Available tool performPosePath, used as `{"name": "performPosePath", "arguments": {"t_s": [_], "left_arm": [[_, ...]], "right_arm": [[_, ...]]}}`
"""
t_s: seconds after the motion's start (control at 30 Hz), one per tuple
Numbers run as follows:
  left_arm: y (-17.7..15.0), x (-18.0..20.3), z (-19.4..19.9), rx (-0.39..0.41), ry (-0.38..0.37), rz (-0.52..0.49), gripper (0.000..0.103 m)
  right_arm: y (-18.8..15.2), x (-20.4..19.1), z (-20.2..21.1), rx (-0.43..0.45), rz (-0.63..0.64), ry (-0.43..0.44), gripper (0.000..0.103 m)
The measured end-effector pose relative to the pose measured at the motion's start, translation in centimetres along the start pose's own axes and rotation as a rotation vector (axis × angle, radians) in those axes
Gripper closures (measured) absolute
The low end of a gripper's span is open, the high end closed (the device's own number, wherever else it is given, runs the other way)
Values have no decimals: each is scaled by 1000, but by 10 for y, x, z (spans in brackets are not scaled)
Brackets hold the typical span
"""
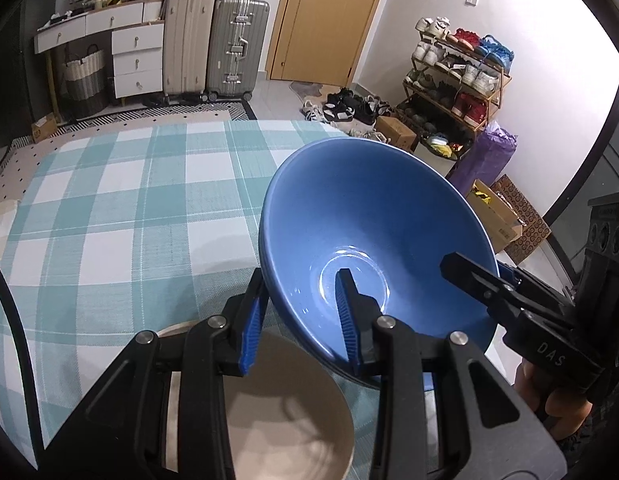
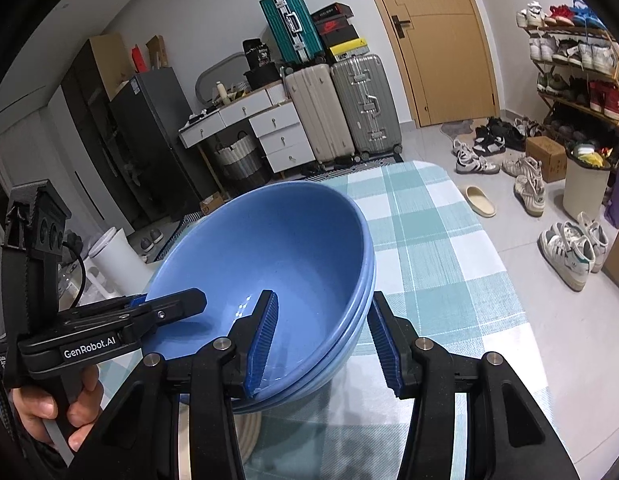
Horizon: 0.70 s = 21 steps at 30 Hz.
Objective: Organize plates and bowls
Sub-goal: 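Carry the bowl stack with both grippers over the cream plate stack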
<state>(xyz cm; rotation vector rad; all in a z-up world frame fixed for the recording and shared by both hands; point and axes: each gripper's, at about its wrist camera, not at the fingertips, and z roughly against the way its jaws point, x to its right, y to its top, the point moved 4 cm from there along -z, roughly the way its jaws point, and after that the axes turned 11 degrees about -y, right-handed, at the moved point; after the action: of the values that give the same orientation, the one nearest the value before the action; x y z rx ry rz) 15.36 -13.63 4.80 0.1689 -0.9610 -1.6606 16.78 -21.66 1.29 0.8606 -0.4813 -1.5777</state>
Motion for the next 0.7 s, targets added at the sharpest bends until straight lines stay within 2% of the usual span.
{"name": "performPosePath", "arguments": {"t_s": [0.33,0.7], "left_arm": [[-13,16,54,47,14,-6,73],[-35,11,112,89,58,7,73]], "right_arm": [[-2,-25,38,42,31,4,55],[-13,-62,57,58,74,33,55]]}}
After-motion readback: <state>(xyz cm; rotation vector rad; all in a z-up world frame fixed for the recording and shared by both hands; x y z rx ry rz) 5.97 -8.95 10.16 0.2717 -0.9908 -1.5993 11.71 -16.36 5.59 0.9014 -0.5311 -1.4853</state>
